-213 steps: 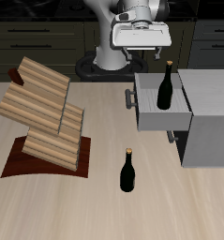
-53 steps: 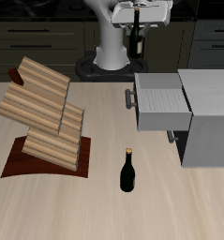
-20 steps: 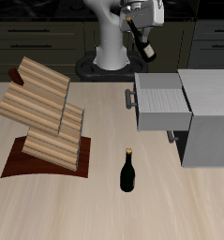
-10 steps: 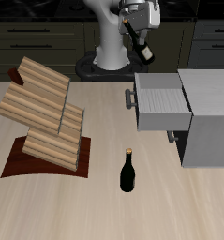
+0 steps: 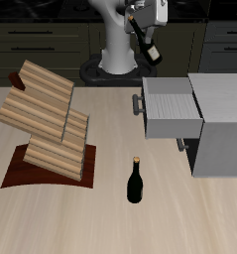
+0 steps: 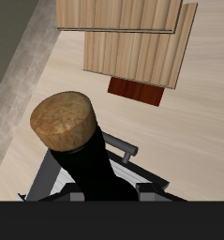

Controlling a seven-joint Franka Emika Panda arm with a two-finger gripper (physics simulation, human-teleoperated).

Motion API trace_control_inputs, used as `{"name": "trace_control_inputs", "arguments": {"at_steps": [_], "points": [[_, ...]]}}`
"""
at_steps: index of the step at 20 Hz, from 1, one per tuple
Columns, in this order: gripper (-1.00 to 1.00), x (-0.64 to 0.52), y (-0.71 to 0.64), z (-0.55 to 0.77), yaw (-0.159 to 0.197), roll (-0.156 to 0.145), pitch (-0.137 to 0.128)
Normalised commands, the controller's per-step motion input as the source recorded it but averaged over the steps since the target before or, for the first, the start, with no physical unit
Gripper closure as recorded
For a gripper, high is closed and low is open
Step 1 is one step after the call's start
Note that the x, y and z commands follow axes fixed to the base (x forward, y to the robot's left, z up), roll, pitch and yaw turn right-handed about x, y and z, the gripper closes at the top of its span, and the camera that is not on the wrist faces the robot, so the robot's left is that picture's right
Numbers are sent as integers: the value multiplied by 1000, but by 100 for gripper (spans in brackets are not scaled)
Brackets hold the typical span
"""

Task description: Place the wine bottle from the drawer onto the top layer of the wine rack

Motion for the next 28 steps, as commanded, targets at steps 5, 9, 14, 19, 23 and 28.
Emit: {"name": "trace_control_inputs", "arguments": {"at_steps": [5, 9, 14, 19, 23, 28], "points": [[100, 58, -88, 137, 16, -44, -10], [100, 90, -142, 174, -6, -39, -19], [100, 186, -158, 155, -19, -79, -2], [100, 233, -248, 235, -33, -97, -3], [100, 177, -181, 112, -16, -65, -5], [100, 225, -218, 16, -79, -65, 20]]}}
